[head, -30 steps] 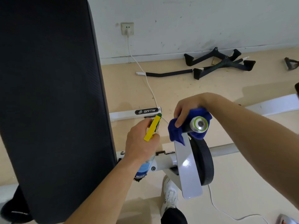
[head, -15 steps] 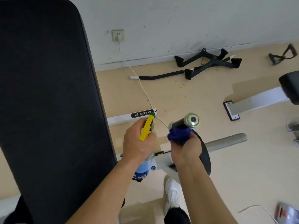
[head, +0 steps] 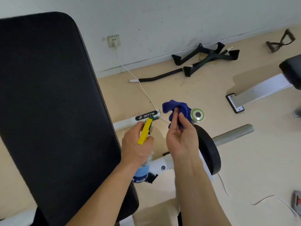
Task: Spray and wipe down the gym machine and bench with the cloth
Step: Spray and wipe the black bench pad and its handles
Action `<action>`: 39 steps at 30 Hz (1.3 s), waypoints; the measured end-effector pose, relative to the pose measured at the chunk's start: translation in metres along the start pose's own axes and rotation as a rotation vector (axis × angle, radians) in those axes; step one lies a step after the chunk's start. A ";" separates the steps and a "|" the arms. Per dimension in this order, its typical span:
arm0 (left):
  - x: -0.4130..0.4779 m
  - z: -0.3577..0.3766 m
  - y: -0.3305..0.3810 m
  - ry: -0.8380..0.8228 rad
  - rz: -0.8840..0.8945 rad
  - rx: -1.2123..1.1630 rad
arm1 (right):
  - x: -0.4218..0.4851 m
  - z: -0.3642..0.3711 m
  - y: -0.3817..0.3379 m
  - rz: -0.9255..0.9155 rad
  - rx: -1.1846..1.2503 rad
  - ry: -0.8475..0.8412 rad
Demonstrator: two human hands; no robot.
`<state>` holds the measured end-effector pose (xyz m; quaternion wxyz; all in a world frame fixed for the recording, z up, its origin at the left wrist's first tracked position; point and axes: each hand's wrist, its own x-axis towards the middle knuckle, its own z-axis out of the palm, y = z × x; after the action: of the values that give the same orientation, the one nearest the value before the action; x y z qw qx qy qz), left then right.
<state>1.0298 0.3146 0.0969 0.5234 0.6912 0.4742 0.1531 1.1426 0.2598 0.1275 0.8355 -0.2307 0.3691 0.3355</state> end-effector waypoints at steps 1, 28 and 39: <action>0.001 -0.001 -0.001 -0.003 -0.001 -0.003 | 0.005 0.002 0.004 -0.034 -0.006 0.008; 0.003 0.000 0.001 -0.027 0.023 0.022 | 0.031 -0.052 -0.013 -0.428 -0.780 0.209; -0.022 -0.025 0.006 0.078 0.019 -0.015 | 0.026 -0.047 0.004 -0.052 -1.204 0.214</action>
<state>1.0041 0.3111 0.1187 0.5081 0.6854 0.4864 0.1886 1.1311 0.2432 0.0773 0.5246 -0.7036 0.1908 0.4397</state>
